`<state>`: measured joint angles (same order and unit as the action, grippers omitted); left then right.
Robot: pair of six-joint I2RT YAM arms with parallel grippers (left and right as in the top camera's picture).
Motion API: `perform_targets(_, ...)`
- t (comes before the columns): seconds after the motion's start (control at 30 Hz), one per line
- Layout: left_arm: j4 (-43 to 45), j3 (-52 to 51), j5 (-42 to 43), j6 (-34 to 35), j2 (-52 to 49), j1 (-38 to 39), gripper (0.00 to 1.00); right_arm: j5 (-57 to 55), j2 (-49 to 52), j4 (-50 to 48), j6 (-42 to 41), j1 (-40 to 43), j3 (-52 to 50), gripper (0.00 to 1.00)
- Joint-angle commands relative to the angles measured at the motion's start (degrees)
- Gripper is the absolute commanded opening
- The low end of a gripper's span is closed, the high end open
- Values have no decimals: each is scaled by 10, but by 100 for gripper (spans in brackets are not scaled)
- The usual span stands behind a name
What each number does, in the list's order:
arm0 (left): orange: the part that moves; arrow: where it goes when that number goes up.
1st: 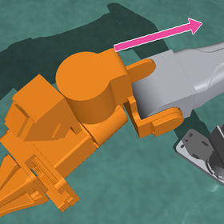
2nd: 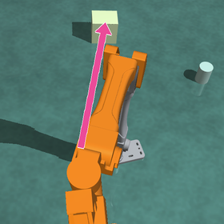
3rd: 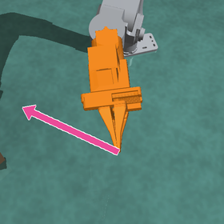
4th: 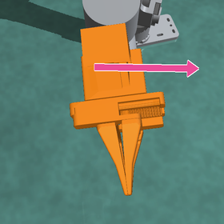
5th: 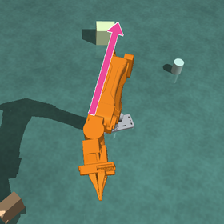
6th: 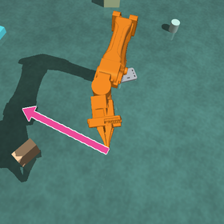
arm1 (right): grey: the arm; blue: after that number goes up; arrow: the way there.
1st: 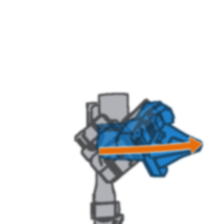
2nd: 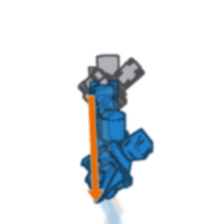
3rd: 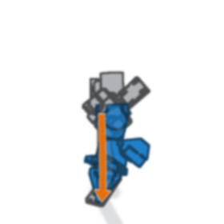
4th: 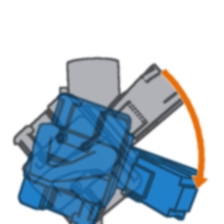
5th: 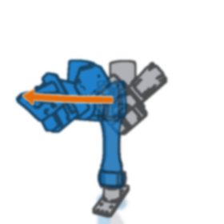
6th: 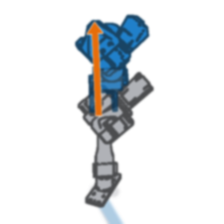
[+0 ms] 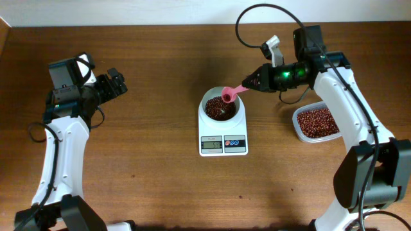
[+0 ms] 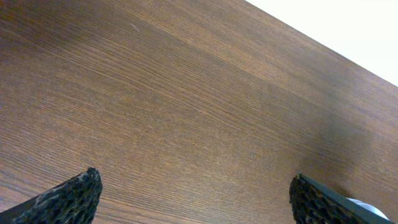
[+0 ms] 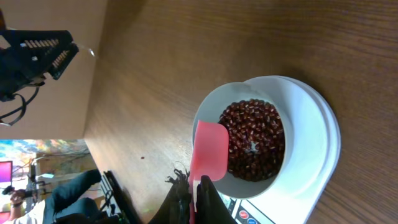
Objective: Scoop item into bowl and weigh 50g on scale
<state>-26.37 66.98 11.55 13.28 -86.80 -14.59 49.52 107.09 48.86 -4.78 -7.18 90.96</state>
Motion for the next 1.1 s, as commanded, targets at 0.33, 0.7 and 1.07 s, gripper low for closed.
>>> perform_targets(0.33,1,8,-4,5,-1,-2,99,62,3,-13,-2,9,9,4)
perform_targets(0.7,1,8,-4,6,-1,-2,99,-229,3,-13,16,-83,9,4)
perform_targets(1.07,1,8,-4,5,-1,-2,99,-408,3,-21,106,-170,6,4)
